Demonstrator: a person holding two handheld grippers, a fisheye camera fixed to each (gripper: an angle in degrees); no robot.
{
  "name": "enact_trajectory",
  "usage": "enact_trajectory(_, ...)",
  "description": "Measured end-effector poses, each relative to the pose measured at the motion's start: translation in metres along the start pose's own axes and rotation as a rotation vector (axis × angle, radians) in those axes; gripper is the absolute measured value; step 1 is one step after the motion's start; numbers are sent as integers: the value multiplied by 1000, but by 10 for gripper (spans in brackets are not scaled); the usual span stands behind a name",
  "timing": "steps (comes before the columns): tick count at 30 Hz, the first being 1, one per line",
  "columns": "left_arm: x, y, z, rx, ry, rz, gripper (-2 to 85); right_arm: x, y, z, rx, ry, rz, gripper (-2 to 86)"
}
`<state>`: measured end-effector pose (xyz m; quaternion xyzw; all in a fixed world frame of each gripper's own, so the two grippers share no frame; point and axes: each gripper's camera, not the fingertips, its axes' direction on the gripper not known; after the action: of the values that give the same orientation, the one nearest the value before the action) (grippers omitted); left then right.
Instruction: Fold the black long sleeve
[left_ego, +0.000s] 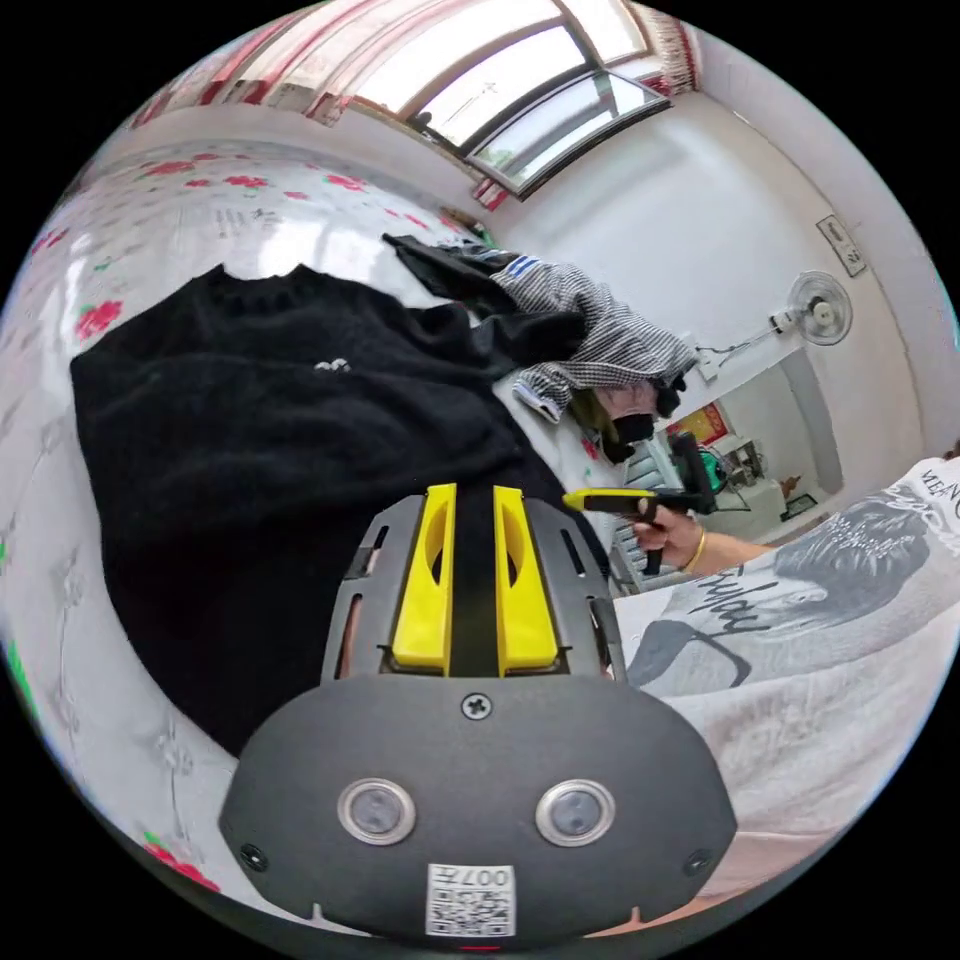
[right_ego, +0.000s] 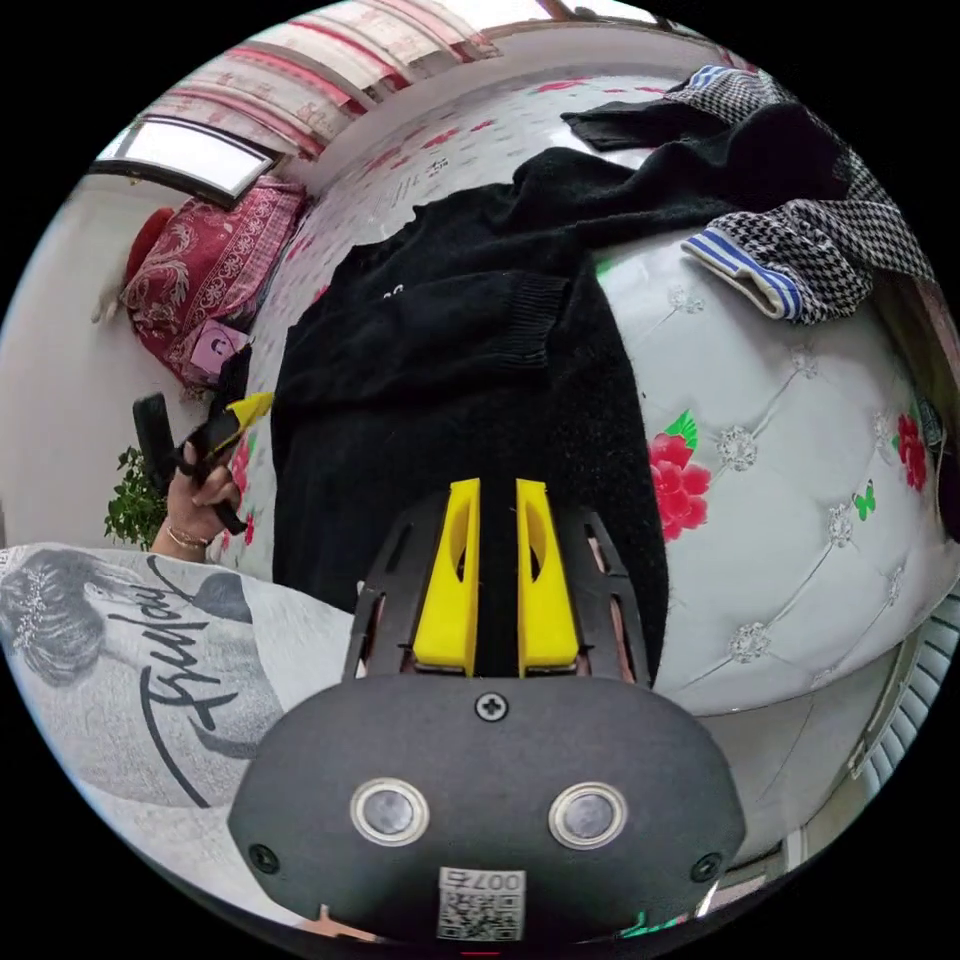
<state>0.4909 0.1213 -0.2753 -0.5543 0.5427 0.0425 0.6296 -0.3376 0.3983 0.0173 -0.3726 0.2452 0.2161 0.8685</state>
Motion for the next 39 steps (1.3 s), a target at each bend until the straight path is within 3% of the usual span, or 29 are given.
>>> enact_trajectory(6, -49, 50, -11, -11, -365, -177, 61, 37, -42, -30, 150, -23, 43, 58)
enact_trajectory(14, -105, 64, 60, -153, -481, -450, 59, 140, -126, -111, 417, -1, 296, 73)
enact_trajectory(17, -107, 61, 80, -166, -593, -401, 53, 146, -152, -161, 563, 217, 290, 74)
enact_trajectory(19, -112, 59, 85, -178, -611, -395, 52, 130, -171, -193, 648, 478, 184, 76)
enact_trajectory(22, -123, 57, 88, -183, -625, -387, 51, 120, -198, -195, 591, 721, 26, 67)
enact_trajectory(27, -141, 60, 85, -144, -637, -427, 50, 136, -223, -161, 315, 793, 33, 16)
enact_trajectory(32, -158, 61, 73, -122, -651, -425, 51, 47, -183, -207, 559, 533, -163, 2)
enact_trajectory(39, -187, 72, 35, -36, -570, -503, 47, -182, -37, -217, 782, 180, -760, 1)
